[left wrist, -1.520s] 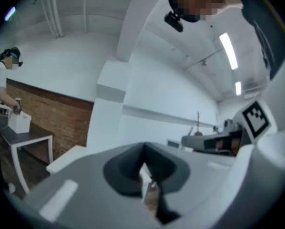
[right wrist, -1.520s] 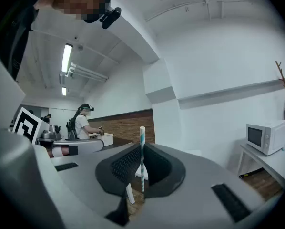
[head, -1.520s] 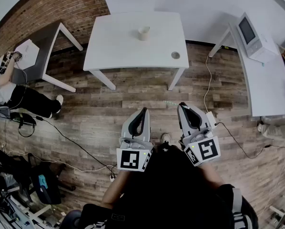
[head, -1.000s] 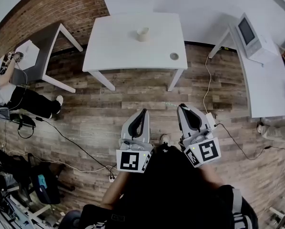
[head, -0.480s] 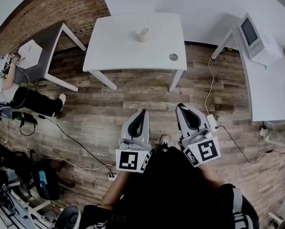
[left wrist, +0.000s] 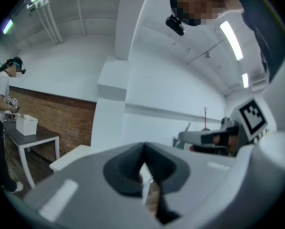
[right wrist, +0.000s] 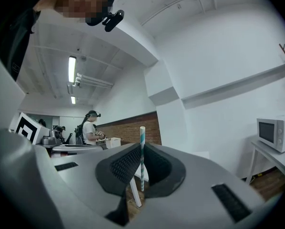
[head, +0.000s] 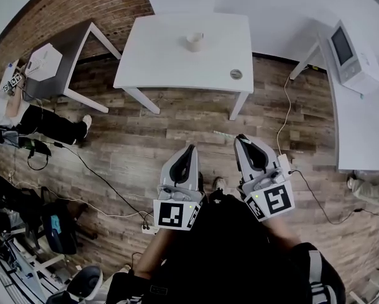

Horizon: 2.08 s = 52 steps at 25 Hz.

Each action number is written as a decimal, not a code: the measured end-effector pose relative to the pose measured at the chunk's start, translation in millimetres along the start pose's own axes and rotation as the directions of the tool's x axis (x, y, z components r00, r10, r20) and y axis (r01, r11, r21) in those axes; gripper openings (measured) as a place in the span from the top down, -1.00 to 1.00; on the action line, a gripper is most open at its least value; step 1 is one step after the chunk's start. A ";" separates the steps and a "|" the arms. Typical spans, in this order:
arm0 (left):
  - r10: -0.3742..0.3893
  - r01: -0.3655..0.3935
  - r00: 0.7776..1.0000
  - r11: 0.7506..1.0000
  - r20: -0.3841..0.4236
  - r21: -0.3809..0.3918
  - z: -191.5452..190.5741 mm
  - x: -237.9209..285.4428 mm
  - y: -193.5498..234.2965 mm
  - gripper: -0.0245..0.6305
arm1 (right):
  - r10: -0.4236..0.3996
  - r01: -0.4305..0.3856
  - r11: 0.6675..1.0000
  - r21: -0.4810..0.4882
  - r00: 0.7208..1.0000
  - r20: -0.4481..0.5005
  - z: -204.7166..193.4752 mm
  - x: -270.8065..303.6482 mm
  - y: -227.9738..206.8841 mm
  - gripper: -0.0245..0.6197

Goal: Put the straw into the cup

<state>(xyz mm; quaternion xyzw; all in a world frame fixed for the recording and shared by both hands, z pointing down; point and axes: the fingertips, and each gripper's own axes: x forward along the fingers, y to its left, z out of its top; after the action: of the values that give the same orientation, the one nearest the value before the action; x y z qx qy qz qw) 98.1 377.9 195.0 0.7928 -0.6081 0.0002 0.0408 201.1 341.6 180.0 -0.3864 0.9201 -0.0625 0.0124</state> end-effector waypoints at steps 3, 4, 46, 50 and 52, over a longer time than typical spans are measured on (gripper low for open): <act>0.005 -0.005 1.000 1.000 0.002 -0.003 -0.3 7.8 10.8 0.91 | 0.003 -0.003 1.000 -0.004 1.000 0.000 0.5 14.4 -1.1 0.85; 0.003 -0.003 1.000 1.000 0.003 -0.005 -1.0 11.5 14.7 0.91 | 0.001 -0.001 1.000 -0.007 1.000 0.002 0.8 20.1 -2.1 0.85; -0.179 0.182 0.983 0.980 0.034 -0.078 24.5 194.8 243.8 0.91 | -0.201 0.196 0.978 -0.071 0.977 -0.065 6.3 286.2 -29.8 0.85; -0.185 0.188 0.982 0.978 0.043 -0.093 27.9 195.6 248.8 0.91 | -0.209 0.203 0.976 -0.078 0.976 -0.065 7.9 292.9 -27.3 0.85; -0.188 0.192 0.981 0.977 0.041 -0.095 29.0 198.5 251.4 0.91 | -0.210 0.205 0.976 -0.076 0.976 -0.061 10.2 298.3 -27.6 0.85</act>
<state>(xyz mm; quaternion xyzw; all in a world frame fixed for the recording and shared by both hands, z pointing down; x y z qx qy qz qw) -94.0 120.0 192.2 0.8442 -0.5294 -0.0465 0.0700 12.3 108.9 181.0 -0.4782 0.8762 -0.0447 -0.0394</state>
